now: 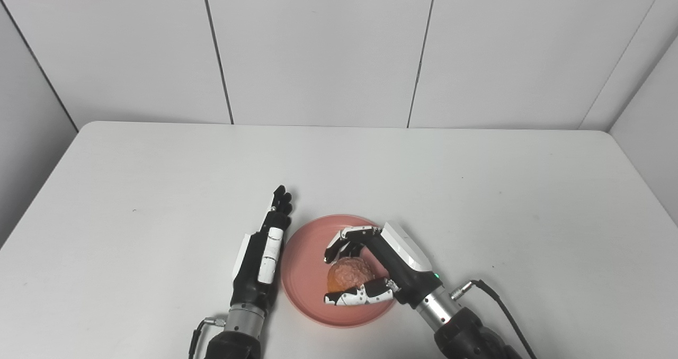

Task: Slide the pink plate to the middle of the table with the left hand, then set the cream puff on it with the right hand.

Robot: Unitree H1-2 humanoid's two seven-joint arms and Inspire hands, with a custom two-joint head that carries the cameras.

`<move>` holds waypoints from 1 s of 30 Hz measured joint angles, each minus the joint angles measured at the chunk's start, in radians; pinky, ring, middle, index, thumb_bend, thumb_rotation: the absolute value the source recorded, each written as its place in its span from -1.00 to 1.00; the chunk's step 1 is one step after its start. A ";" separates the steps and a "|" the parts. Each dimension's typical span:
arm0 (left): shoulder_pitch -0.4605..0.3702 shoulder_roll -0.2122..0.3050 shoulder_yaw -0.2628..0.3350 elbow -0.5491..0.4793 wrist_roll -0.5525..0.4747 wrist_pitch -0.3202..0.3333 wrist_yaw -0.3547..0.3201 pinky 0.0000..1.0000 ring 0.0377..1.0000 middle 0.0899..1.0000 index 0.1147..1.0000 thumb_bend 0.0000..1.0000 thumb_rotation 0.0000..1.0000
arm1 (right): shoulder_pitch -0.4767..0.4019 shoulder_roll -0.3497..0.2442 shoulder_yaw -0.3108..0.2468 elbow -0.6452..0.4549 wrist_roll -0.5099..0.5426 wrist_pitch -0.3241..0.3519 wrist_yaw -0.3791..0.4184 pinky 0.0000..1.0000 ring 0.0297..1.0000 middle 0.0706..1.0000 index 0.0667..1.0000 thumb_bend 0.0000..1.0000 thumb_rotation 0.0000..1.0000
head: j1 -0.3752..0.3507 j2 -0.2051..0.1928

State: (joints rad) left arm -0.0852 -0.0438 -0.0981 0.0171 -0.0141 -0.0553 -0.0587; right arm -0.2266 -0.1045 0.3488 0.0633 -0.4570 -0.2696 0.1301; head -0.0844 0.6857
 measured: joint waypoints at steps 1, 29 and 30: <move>0.000 0.000 0.000 0.000 0.000 0.000 0.000 1.00 1.00 1.00 1.00 0.36 1.00 | 0.000 -0.001 0.000 0.000 -0.003 0.001 0.006 -0.08 -0.10 0.01 -0.17 0.02 -1.00 | 0.000 0.000; 0.000 0.001 -0.007 -0.004 -0.001 0.013 -0.002 1.00 1.00 1.00 1.00 0.41 1.00 | -0.006 -0.031 -0.004 -0.019 -0.029 -0.005 0.015 0.43 0.60 0.64 0.55 0.30 -0.63 | 0.002 0.002; 0.000 0.001 -0.007 -0.004 -0.001 0.015 -0.002 1.00 1.00 1.00 1.00 0.43 1.00 | -0.006 -0.032 -0.004 -0.021 -0.030 -0.005 0.015 0.44 0.61 0.66 0.57 0.29 -0.58 | 0.002 0.002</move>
State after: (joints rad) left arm -0.0847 -0.0429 -0.1051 0.0127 -0.0147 -0.0405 -0.0607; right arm -0.2330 -0.1362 0.3450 0.0427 -0.4870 -0.2748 0.1453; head -0.0828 0.6872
